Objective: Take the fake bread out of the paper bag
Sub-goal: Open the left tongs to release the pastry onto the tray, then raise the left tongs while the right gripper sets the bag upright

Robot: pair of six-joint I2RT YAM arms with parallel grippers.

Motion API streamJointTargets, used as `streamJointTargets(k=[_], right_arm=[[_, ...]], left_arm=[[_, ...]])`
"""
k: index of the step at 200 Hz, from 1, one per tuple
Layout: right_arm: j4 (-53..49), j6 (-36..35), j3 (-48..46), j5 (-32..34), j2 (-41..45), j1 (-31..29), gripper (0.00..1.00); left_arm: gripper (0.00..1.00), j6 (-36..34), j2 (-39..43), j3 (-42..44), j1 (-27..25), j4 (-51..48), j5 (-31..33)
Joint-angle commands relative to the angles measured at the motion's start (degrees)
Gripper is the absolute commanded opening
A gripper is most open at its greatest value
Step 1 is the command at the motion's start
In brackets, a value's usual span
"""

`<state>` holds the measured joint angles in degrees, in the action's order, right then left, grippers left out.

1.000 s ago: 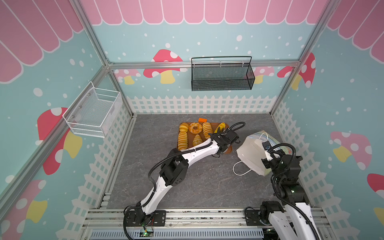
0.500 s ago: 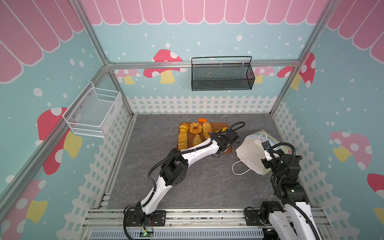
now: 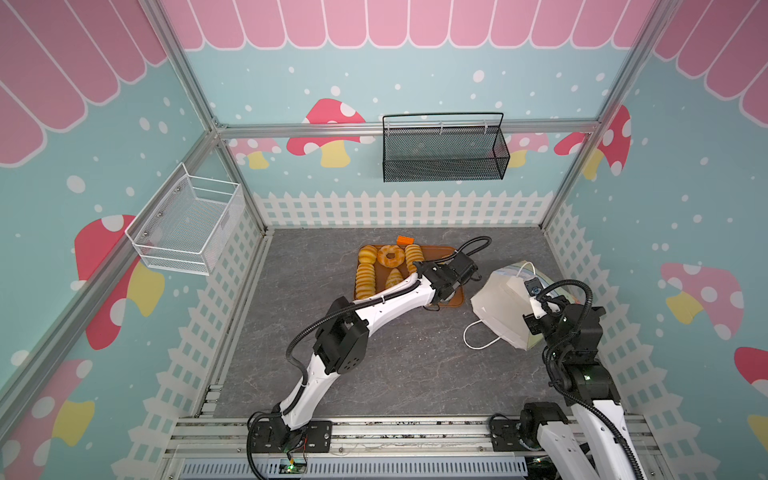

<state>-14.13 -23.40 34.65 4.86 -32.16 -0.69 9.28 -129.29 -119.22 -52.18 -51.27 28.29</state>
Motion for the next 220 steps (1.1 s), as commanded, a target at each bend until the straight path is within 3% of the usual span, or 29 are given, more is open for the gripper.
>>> streamJointTargets(k=[1,67,142,220], right_arm=[[-0.24,1.39,2.58,-1.15,-0.46,0.35,0.0],[-3.52,8.05,9.98,-3.21,-6.52,0.34,0.0],[-8.11,28.47,25.11,1.74,-21.95,0.43,0.0],[-10.3,41.81,38.82,-5.48,-40.74,1.43,0.0]], left_arm=[[0.42,-0.6,4.11,-0.73,0.42,-0.41,1.47],[0.41,-3.42,12.51,4.46,0.67,3.83,4.0],[0.33,-3.21,25.26,16.46,5.08,9.51,4.57],[0.31,-0.84,35.78,29.62,10.57,12.95,4.84]])
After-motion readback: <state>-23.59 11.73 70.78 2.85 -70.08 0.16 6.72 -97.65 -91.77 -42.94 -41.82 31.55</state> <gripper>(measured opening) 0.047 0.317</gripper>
